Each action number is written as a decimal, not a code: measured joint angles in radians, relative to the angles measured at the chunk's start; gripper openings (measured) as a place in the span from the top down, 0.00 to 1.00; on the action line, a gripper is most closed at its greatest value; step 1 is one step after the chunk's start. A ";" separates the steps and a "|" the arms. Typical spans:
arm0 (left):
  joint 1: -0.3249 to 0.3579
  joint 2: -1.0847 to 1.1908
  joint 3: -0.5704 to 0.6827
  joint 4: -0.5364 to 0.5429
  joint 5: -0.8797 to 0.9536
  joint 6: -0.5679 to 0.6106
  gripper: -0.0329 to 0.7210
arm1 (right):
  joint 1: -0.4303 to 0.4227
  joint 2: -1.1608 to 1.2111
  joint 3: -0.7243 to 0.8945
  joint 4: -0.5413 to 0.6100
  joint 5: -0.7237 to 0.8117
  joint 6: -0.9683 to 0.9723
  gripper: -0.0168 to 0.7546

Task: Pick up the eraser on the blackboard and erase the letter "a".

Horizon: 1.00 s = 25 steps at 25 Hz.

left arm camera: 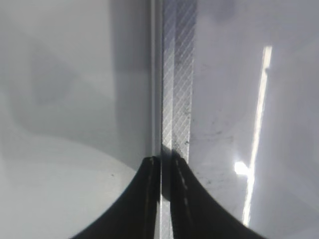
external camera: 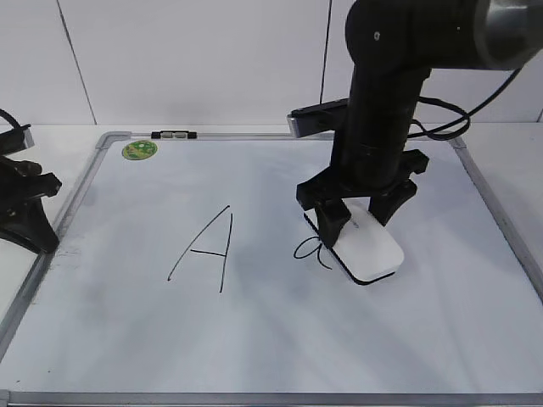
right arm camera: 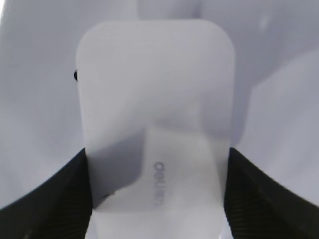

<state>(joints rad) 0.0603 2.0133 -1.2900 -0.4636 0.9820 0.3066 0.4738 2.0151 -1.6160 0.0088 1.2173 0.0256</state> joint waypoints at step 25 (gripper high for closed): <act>0.000 0.000 0.000 0.000 0.002 0.000 0.91 | 0.066 0.129 -0.079 -0.082 0.006 0.025 0.28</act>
<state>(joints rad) 0.0603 2.0133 -1.2900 -0.4636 0.9836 0.3066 0.5398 2.1444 -1.6948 -0.0734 1.2230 0.0507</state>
